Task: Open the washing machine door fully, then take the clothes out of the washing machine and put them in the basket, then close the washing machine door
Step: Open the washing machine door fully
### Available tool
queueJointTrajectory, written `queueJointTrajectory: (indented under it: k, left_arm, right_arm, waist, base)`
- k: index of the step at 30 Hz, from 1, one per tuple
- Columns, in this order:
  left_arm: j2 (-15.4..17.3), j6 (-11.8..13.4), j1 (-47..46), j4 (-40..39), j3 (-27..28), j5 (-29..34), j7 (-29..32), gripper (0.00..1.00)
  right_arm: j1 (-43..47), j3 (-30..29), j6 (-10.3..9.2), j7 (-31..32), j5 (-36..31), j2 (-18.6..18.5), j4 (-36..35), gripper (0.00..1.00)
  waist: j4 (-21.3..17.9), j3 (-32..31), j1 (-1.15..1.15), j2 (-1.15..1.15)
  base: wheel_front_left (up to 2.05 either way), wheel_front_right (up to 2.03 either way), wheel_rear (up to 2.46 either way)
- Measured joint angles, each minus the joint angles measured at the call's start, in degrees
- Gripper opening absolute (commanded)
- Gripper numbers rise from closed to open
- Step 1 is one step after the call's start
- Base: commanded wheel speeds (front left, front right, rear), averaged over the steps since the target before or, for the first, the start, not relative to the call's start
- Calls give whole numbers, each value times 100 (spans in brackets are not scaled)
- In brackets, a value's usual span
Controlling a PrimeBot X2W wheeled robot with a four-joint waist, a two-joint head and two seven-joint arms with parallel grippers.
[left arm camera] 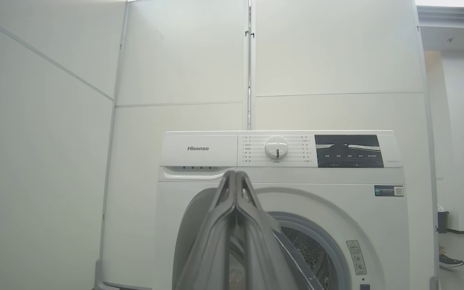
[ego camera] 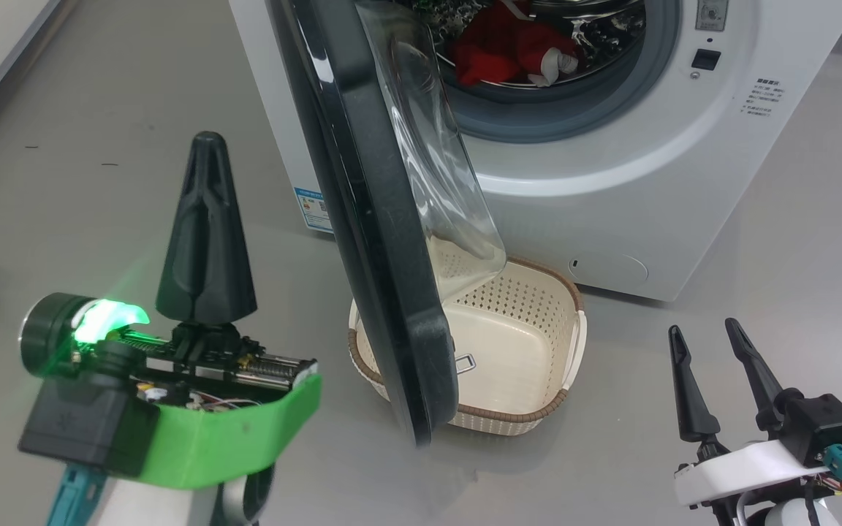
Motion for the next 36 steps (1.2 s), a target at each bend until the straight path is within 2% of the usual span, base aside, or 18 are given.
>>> queueJointTrajectory:
  k: [9,14,21,24,29,36]
  left_arm:
    - [15,-41,-8,-580,-1045,-5,0,0]
    - [25,-366,97,-374,-1825,-200,0,0]
    - [58,-623,481,229,-2563,-569,389,0]
    - [63,-669,592,548,-2718,-683,605,0]
    - [69,-656,692,981,-2674,-776,748,0]
    - [70,-391,722,1457,-2413,-725,815,0]
  right_arm:
    - [-1,25,10,0,-29,18,19,100]
    - [-2,59,45,0,-44,30,43,100]
    - [-8,98,49,0,-44,45,76,100]
    - [-9,79,51,0,-44,52,77,100]
    - [-10,70,51,1,-44,55,86,100]
    - [-14,33,53,0,-44,59,121,100]
  waist:
    - [-60,-5,0,0]
    - [-120,4,0,0]
    - [-252,48,0,0]
    - [-285,72,0,0]
    - [-311,103,0,0]
    - [-315,124,0,0]
  base:
    - [0,0,0]
    - [0,0,0]
    - [0,0,0]
    - [0,0,0]
    - [0,0,0]
    - [0,0,0]
